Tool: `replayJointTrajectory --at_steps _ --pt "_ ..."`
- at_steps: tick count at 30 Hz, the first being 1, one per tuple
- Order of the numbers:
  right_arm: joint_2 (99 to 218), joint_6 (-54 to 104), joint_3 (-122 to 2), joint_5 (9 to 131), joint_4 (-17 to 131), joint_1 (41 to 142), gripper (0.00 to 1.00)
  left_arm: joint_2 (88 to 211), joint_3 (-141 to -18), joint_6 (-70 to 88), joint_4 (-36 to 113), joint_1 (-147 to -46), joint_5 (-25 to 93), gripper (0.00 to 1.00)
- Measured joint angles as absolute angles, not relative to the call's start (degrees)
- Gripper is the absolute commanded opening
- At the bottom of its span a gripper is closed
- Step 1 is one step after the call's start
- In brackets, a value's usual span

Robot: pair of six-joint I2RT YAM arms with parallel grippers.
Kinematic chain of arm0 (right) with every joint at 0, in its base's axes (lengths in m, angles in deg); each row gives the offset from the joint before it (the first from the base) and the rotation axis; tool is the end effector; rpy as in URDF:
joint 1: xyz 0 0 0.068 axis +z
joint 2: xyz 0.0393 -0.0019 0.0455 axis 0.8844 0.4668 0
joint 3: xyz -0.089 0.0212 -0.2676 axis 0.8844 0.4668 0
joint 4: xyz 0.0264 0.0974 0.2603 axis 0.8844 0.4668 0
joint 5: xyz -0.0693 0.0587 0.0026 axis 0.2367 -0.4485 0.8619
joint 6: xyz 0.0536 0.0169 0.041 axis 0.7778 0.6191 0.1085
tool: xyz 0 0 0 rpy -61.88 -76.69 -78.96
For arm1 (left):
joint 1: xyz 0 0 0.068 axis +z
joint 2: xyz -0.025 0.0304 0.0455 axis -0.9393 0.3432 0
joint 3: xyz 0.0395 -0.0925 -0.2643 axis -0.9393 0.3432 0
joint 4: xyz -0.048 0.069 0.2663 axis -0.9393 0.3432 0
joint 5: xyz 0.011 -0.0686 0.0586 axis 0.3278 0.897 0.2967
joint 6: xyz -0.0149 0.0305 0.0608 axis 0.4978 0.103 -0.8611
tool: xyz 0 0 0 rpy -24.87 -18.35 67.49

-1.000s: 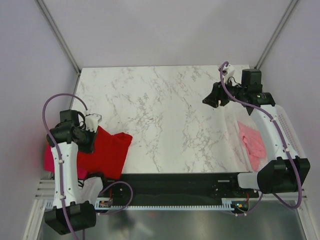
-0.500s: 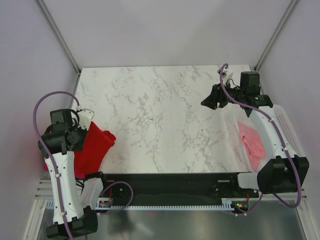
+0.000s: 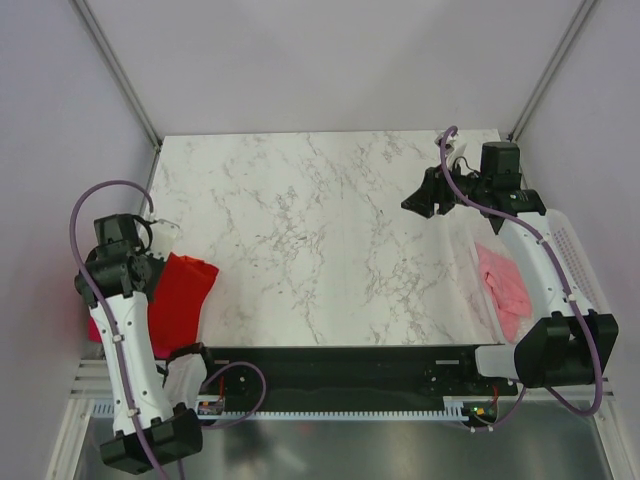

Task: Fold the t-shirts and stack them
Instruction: Neatly place the folded tshirt to the corner

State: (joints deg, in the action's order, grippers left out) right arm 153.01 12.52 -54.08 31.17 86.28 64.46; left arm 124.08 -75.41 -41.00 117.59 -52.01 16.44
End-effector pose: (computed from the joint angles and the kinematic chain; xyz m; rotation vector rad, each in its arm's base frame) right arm 0.3108 0.0535 0.3460 -0.5884 2.0048 0.8457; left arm 0.1314 0.0519 0.3506 0.4197 2.6550 0.5421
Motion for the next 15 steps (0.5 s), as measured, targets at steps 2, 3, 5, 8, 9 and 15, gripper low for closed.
replayJointTrajectory --at_steps 2,3,5,8,9,15 --pt "153.05 12.83 -54.08 31.14 85.97 64.46 0.58 124.72 -73.70 -42.48 116.47 -48.67 16.49 0.02" --pt "153.10 12.94 -54.08 31.14 85.84 64.46 0.58 125.31 -73.20 -43.18 115.77 -46.88 16.55 0.02" --pt "153.16 13.48 -54.05 31.14 85.56 64.46 0.58 127.01 -72.78 -44.97 113.96 -41.76 17.25 0.02" --pt "153.18 14.38 -53.94 31.14 84.75 64.46 0.58 129.96 -72.78 -47.55 110.66 -34.03 18.80 0.02" --pt "153.18 14.60 -53.79 31.12 84.29 64.46 0.58 131.25 -72.78 -48.41 109.52 -31.40 19.39 0.02" --pt "154.32 16.28 -53.35 31.10 82.67 64.46 0.58 137.55 -72.48 -50.37 104.41 -25.04 22.06 0.02"
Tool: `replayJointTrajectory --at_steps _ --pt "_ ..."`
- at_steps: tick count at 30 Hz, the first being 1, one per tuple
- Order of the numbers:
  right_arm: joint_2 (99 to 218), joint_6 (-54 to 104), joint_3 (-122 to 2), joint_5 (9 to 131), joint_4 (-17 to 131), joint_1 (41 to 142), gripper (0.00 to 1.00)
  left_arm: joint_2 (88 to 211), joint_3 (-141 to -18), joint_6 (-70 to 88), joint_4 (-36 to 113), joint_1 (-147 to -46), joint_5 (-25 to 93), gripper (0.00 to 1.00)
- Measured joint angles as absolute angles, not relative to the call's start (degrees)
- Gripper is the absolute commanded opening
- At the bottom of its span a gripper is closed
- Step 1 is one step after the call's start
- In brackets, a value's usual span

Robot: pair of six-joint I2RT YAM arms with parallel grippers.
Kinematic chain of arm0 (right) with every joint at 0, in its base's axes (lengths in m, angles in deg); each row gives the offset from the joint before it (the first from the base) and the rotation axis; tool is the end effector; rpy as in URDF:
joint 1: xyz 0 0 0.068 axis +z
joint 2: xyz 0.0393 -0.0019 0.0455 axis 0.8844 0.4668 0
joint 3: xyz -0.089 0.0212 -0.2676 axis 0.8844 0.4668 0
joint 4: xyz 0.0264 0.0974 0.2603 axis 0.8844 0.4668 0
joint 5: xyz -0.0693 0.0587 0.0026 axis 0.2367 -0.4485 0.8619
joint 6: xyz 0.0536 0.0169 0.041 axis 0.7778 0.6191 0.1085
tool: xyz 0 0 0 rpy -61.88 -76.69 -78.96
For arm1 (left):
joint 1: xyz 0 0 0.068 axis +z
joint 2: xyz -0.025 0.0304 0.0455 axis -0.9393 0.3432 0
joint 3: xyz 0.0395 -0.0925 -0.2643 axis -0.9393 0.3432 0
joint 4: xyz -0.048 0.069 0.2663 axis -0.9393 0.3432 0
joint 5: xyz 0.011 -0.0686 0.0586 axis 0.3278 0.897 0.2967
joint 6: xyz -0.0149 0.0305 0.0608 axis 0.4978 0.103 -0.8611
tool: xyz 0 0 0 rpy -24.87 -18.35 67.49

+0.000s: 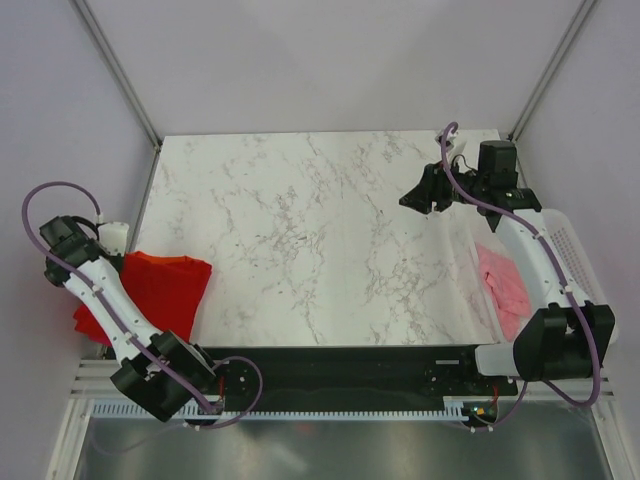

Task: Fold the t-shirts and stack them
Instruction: Neatly place the folded tshirt to the corner

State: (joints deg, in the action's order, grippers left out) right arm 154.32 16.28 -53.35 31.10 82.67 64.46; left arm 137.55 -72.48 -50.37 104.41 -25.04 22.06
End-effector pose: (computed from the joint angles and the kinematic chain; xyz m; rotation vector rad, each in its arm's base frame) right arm 0.3196 0.0539 0.3405 -0.5345 2.0078 0.8756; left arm 0.1523 0.1566 0.3110 0.0497 2.7969 0.5605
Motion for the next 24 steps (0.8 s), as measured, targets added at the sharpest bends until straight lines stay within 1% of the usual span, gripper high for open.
replayJointTrajectory --at_steps 10,12,13,15,18,21,22,23,24 --pt "156.77 20.58 -53.35 31.10 79.83 64.46 0.58 139.54 -65.38 -50.48 96.71 -22.42 22.69 0.03" --pt "156.77 21.37 -53.35 31.10 79.24 64.46 0.58 139.67 -64.94 -50.48 95.75 -21.46 22.69 0.10" --pt "156.77 21.55 -53.35 31.12 79.15 64.46 0.58 139.67 -64.89 -50.46 95.32 -20.76 22.71 0.19" --pt "156.77 21.81 -53.31 31.12 79.13 64.46 0.58 139.65 -64.89 -50.42 94.07 -19.36 22.65 0.29" --pt "156.72 22.05 -53.11 31.14 78.82 64.46 0.58 139.62 -64.92 -49.98 91.38 -17.55 22.12 0.34" --pt "156.42 22.29 -52.61 31.21 78.69 64.46 0.58 139.41 -66.03 -49.63 90.29 -16.83 22.08 0.41" --pt "156.22 22.33 -52.39 31.30 78.63 64.46 0.59 139.01 -66.60 -49.50 90.00 -16.74 22.78 0.54" --pt "155.98 22.38 -52.13 31.49 78.56 64.46 0.59 138.31 -67.36 -49.37 89.79 -16.78 23.83 0.60" --pt "155.72 22.38 -51.93 31.73 78.52 64.46 0.60 137.20 -68.06 -48.76 89.52 -16.80 25.66 0.64"
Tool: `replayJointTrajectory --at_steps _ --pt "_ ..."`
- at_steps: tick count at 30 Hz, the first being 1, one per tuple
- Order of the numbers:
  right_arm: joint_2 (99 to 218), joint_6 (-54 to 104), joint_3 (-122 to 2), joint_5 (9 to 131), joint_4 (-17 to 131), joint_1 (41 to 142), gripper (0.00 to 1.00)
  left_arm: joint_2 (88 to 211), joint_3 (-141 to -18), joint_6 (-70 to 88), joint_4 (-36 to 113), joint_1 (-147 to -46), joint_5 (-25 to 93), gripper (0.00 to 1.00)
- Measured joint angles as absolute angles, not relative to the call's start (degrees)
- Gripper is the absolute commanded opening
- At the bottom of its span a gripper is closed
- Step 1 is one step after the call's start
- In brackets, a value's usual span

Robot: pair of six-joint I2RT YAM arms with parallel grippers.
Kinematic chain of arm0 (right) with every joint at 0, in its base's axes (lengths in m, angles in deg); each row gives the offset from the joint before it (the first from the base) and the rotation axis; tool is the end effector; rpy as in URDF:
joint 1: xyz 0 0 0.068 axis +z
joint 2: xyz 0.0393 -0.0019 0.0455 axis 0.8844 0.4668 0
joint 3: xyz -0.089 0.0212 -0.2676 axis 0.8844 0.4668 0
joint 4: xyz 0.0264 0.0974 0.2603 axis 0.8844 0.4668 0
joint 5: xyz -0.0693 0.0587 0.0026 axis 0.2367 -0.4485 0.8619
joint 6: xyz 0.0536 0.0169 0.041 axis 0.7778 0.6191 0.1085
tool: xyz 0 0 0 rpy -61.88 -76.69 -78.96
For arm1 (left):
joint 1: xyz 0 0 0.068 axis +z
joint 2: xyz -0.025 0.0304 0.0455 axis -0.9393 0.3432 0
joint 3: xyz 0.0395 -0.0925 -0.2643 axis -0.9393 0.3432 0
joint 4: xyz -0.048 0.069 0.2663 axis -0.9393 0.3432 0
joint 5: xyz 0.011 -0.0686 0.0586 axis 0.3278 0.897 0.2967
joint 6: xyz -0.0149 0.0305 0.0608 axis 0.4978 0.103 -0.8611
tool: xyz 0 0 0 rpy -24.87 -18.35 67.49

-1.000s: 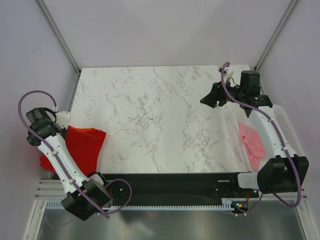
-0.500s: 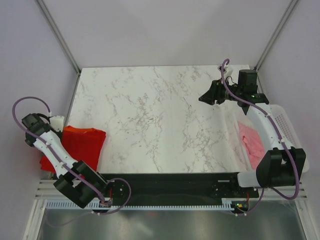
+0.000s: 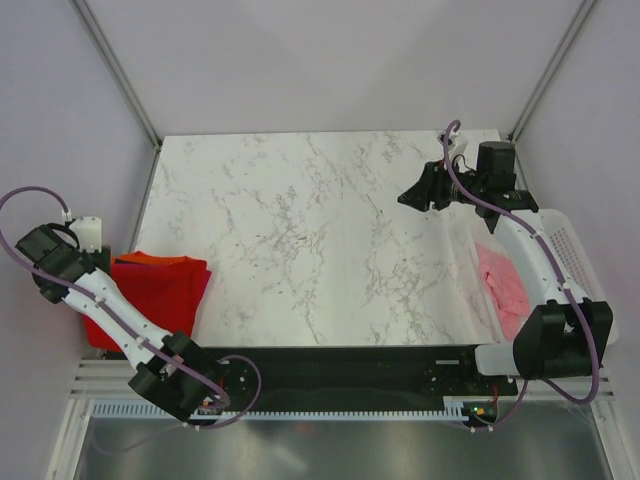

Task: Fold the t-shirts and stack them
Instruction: Neatly place the folded tshirt to the corner, then reset both grippers

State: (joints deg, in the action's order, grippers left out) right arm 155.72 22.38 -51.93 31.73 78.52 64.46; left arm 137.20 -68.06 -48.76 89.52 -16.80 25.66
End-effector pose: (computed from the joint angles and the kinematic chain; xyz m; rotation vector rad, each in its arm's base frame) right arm 0.3288 0.0538 0.3305 -0.4327 2.0334 0.9199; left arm 0.1451 0.1933 0.3049 -0.1580 2.6135 0.6984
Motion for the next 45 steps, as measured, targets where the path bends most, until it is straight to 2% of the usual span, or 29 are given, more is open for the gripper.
replayJointTrajectory --at_steps 1,3,4,6,9,11,12,13,15,16,19,24,28,32,35,36,41,43,45 --pt "155.52 22.40 -51.82 32.04 78.47 64.46 0.62 135.69 -68.85 -48.27 89.50 -16.89 27.48 0.76" --pt "154.89 22.36 -51.69 32.83 78.34 64.46 0.64 132.70 -70.49 -47.07 89.46 -17.33 31.09 0.87" --pt "154.56 22.18 -51.67 33.11 78.34 64.46 0.65 130.68 -71.47 -46.53 89.46 -17.66 33.93 1.00" --pt "153.82 21.72 -51.67 33.79 78.34 64.46 0.66 127.56 -72.72 -45.70 89.44 -18.60 38.21 1.00" --pt "152.79 21.04 -51.67 34.51 78.34 64.46 0.66 125.18 -73.64 -45.17 89.85 -20.34 43.35 0.93" --pt "152.44 20.76 -51.67 34.75 78.39 64.46 0.66 125.75 -73.86 -45.08 90.46 -20.74 45.45 0.82" --pt "152.33 20.65 -51.67 34.93 78.41 64.46 0.66 126.71 -73.83 -45.10 91.29 -20.82 45.97 0.76" --pt "152.22 20.52 -51.67 35.06 78.45 64.46 0.66 127.76 -73.77 -45.19 92.04 -20.82 46.58 0.65" --pt "151.96 20.32 -51.65 35.21 78.54 64.46 0.66 130.40 -73.35 -45.15 93.13 -20.85 47.41 0.49" --pt "151.76 20.26 -51.65 35.34 78.67 64.46 0.66 131.80 -72.68 -45.26 93.46 -20.82 47.83 0.44" --pt "150.82 20.04 -51.45 35.67 79.20 64.46 0.66 134.68 -70.53 -45.56 95.10 -20.85 48.35 0.49" --pt "149.49 19.78 -51.19 36.00 79.94 64.41 0.66 137.88 -69.22 -45.61 96.26 -20.85 48.33 0.65" --pt "149.36 19.58 -51.04 36.15 80.18 64.41 0.66 140.02 -68.79 -45.70 96.21 -20.89 48.27 0.68" --pt "149.36 19.56 -50.32 36.13 80.53 64.30 0.66 142.97 -68.33 -45.65 95.95 -21.66 47.30 0.64" --pt "149.36 19.54 -50.27 36.17 80.92 64.19 0.66 145.68 -67.98 -45.61 95.40 -22.20 46.06 0.59" --pt "149.36 19.54 -50.27 36.17 80.92 64.19 0.66 146.29 -67.69 -45.54 95.05 -22.27 45.51 0.54" --pt "149.36 19.38 -49.79 36.17 80.92 64.17 0.65 146.86 -66.86 -45.06 93.46 -22.77 44.24 0.51" --pt "149.36 19.38 -49.46 36.15 80.94 64.17 0.65 146.92 -66.82 -44.60 92.78 -23.27 43.78 0.43" --pt "149.36 19.38 -49.31 36.17 81.03 64.19 0.65 147.12 -66.64 -44.14 92.06 -24.02 43.46 0.41"
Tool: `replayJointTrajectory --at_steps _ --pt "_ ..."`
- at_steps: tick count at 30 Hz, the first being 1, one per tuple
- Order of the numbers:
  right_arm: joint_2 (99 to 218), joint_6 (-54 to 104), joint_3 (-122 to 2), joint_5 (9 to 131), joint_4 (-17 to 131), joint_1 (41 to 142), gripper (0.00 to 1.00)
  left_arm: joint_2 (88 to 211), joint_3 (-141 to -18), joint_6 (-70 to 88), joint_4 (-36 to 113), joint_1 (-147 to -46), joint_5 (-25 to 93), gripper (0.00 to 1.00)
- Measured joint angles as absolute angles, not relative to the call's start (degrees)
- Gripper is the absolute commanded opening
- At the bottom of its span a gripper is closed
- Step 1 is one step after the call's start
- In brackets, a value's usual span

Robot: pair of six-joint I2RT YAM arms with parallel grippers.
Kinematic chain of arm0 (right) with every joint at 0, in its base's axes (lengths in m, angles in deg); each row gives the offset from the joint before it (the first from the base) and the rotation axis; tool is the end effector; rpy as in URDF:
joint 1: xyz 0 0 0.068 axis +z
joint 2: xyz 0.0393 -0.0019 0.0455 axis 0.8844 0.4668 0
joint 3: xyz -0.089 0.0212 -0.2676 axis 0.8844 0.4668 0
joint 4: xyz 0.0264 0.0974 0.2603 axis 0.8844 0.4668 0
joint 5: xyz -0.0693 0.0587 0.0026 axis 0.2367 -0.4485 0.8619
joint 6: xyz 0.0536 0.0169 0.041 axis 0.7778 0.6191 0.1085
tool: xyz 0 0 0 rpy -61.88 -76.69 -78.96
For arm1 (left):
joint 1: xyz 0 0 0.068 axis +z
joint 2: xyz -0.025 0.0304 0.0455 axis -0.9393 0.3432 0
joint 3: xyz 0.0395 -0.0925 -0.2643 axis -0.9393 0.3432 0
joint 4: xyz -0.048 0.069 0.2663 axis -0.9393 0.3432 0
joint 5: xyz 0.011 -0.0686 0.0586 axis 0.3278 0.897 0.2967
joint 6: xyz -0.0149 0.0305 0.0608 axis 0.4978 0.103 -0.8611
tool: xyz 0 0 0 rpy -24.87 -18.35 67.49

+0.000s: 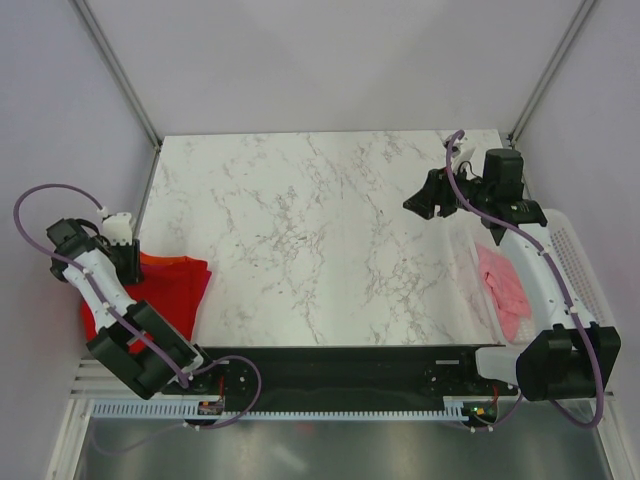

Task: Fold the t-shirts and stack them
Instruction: Reset both grippers

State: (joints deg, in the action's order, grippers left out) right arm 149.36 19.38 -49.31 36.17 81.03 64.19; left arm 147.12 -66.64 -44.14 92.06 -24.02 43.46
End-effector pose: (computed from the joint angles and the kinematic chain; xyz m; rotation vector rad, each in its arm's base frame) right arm 0.3024 0.0481 0.3409 -0.4409 2.0175 0.7971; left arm 0.1949 0.1762 0.2555 -0.0090 2.6187 0.0998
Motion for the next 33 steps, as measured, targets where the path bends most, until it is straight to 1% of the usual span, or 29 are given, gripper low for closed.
replayJointTrajectory --at_steps 2,5,8,9,11,18,24,25,26,27,28,30,31,32,33 --pt "149.36 19.36 -49.29 36.15 80.94 64.17 0.65 147.32 -66.18 -43.75 91.21 -24.78 43.06 0.40" --pt "149.36 19.38 -49.16 36.15 80.97 64.19 0.65 147.62 -65.07 -43.29 89.68 -25.72 42.12 0.35" --pt "149.36 19.36 -48.68 36.15 80.94 64.17 0.65 148.83 -64.17 -42.64 88.52 -26.20 41.51 0.22" --pt "149.36 19.36 -48.48 36.15 80.97 64.17 0.65 149.46 -64.11 -42.39 88.12 -26.29 41.21 0.12" --pt "149.36 19.36 -48.15 36.15 80.94 64.15 0.65 150.27 -64.09 -41.89 87.64 -26.29 40.96 0.02" --pt "149.36 19.36 -47.41 36.17 80.97 64.15 0.65 150.68 -64.83 -39.42 87.08 -26.35 41.23 0.02" --pt "149.36 19.36 -47.41 36.17 80.94 64.15 0.65 150.64 -69.57 -36.56 87.01 -27.16 42.49 0.02" --pt "149.38 19.38 -47.41 36.17 80.92 64.15 0.65 150.64 -70.12 -36.27 86.88 -27.64 42.52 0.04" --pt "149.42 19.36 -47.41 36.17 80.92 64.13 0.65 150.64 -70.58 -36.10 86.84 -28.17 42.54 0.09" --pt "149.45 19.36 -47.41 36.17 80.88 64.13 0.65 150.71 -70.77 -35.95 86.77 -28.76 42.56 0.23" --pt "149.49 19.36 -47.41 36.17 80.83 64.13 0.65 150.90 -70.82 -35.79 86.81 -29.39 42.49 0.29" --pt "149.75 19.38 -47.41 36.17 80.73 64.13 0.65 151.73 -70.86 -35.07 86.81 -30.33 42.45 0.51" --pt "149.88 19.36 -47.41 36.17 80.70 64.13 0.65 152.61 -70.86 -34.77 86.73 -30.84 42.39 0.57" --pt "149.99 19.36 -47.41 36.19 80.73 64.08 0.65 153.37 -70.86 -34.42 86.79 -31.19 42.30 0.66" --pt "150.04 19.36 -47.41 36.21 80.70 64.06 0.65 153.83 -70.86 -34.33 86.84 -31.34 42.32 0.68"
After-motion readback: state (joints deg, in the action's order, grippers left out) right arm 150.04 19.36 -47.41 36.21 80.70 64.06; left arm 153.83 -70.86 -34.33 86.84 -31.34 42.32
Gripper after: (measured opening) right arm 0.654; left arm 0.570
